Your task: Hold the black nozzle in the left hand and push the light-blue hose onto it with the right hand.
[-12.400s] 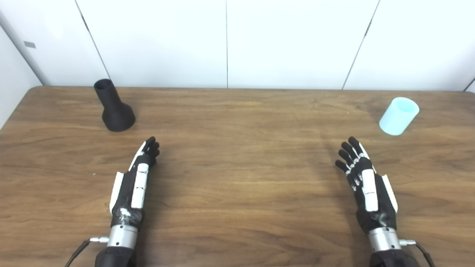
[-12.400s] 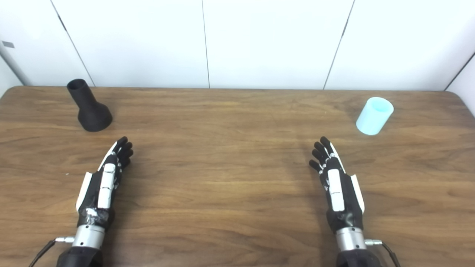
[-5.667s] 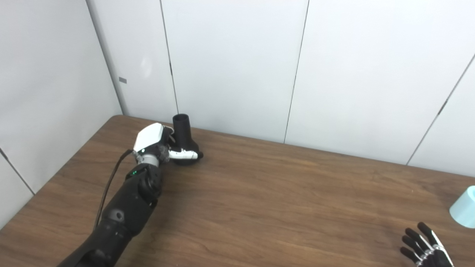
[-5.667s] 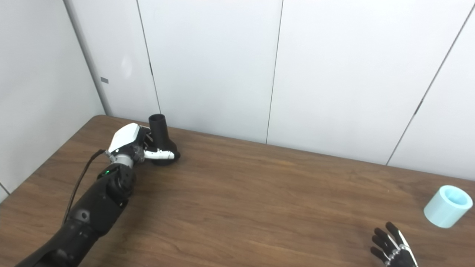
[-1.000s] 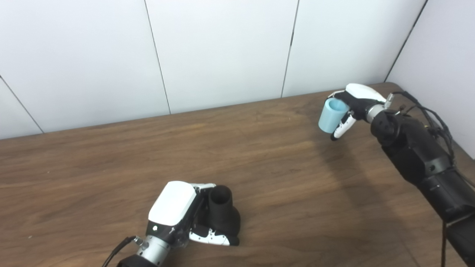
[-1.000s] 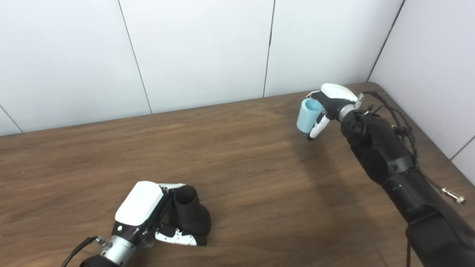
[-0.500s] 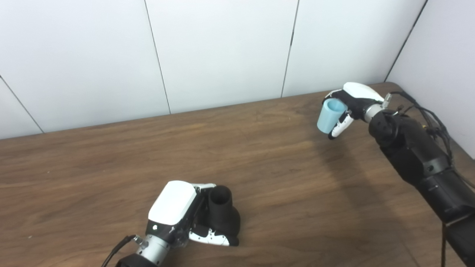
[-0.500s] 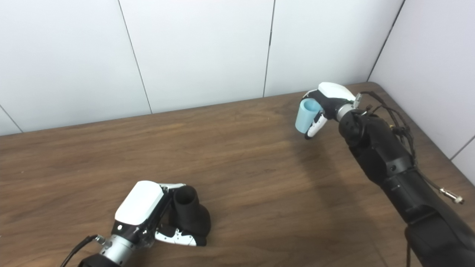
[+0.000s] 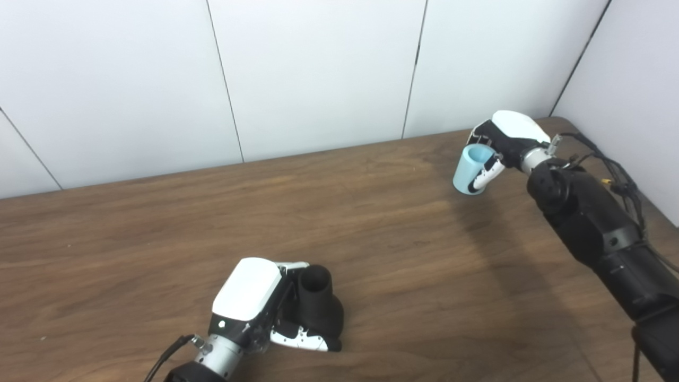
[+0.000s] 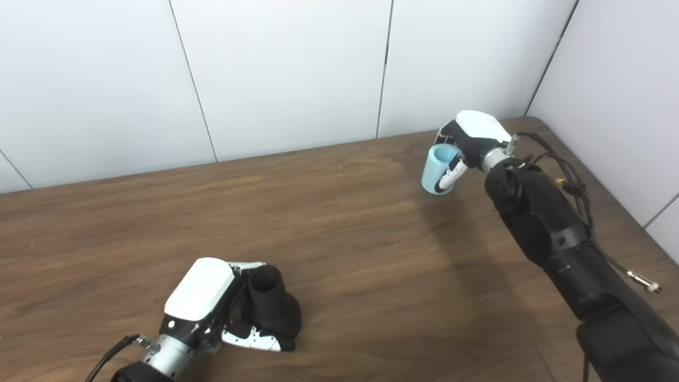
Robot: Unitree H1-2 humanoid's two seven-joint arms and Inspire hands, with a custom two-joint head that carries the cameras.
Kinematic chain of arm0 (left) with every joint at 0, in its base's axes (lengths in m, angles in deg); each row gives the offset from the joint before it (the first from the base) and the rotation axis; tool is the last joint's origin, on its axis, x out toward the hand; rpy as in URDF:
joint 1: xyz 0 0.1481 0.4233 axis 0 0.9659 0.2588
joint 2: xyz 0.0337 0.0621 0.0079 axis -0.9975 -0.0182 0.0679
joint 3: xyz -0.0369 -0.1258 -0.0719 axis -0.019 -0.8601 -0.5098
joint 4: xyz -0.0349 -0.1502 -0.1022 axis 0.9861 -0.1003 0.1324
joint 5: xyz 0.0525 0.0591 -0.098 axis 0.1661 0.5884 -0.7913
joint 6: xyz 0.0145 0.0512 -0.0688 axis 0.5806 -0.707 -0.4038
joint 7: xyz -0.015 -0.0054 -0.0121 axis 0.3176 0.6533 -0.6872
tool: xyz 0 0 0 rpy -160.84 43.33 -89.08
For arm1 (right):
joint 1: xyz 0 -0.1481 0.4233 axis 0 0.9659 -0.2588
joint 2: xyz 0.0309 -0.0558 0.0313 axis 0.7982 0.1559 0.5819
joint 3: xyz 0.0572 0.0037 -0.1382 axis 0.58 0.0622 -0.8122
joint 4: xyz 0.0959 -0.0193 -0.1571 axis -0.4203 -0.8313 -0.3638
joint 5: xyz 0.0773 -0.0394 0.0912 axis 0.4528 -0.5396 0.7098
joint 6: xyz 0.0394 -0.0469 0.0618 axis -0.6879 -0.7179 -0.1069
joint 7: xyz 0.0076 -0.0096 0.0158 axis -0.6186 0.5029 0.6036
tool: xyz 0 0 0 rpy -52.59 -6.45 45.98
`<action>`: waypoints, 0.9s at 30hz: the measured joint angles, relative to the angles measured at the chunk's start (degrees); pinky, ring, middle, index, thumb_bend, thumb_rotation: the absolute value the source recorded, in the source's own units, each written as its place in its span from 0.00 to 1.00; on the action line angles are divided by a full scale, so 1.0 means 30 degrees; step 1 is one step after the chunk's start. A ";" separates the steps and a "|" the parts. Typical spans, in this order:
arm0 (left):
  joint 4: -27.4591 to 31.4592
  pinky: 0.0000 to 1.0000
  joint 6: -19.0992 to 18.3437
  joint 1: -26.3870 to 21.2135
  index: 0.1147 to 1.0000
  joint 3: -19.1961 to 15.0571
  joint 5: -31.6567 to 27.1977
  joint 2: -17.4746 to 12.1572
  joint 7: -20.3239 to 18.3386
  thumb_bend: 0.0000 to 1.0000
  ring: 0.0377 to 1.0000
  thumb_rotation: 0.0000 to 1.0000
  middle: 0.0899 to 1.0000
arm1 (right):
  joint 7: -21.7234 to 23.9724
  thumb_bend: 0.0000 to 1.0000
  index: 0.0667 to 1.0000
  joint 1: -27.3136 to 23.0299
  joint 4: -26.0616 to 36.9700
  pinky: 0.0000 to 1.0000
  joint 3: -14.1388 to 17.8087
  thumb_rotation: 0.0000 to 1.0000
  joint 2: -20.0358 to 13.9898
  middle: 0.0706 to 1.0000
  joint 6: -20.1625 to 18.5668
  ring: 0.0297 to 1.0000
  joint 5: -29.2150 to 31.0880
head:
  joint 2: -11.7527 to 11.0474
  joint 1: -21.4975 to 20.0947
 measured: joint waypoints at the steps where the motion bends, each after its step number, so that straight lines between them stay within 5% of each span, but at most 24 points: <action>1: 0.0055 0.32 -0.0039 0.0003 0.43 0.0001 0.0023 0.0001 -0.0062 0.47 0.42 0.00 0.38 | -0.0018 0.52 0.43 0.0001 -0.0019 0.49 -0.0004 0.00 0.0002 0.49 0.0035 0.43 0.0002 | 0.0000 0.0000; 9: 0.0203 0.31 -0.0177 0.0033 0.44 -0.0007 0.0084 0.0042 -0.0358 0.47 0.41 0.00 0.38 | 0.0060 0.52 0.42 0.0441 0.0713 0.49 0.0064 0.00 -0.0005 0.49 0.0030 0.42 0.0073 | 0.0058 0.0408; 18: 0.0248 0.34 -0.0525 0.0078 0.42 0.0083 0.0275 0.0209 -0.0363 0.48 0.44 0.00 0.41 | 0.0857 0.52 0.44 0.2822 0.7942 0.47 0.1499 0.00 0.0153 0.49 -0.0736 0.40 0.0672 | 0.0059 0.1464; 27: 0.0428 0.37 -0.1089 0.0113 0.41 0.0266 0.0636 0.0467 -0.0602 0.48 0.47 0.00 0.44 | 0.1368 0.52 0.46 0.5535 1.2728 0.45 0.1824 0.00 0.2010 0.47 -0.1072 0.39 0.1159 | 0.0264 0.3397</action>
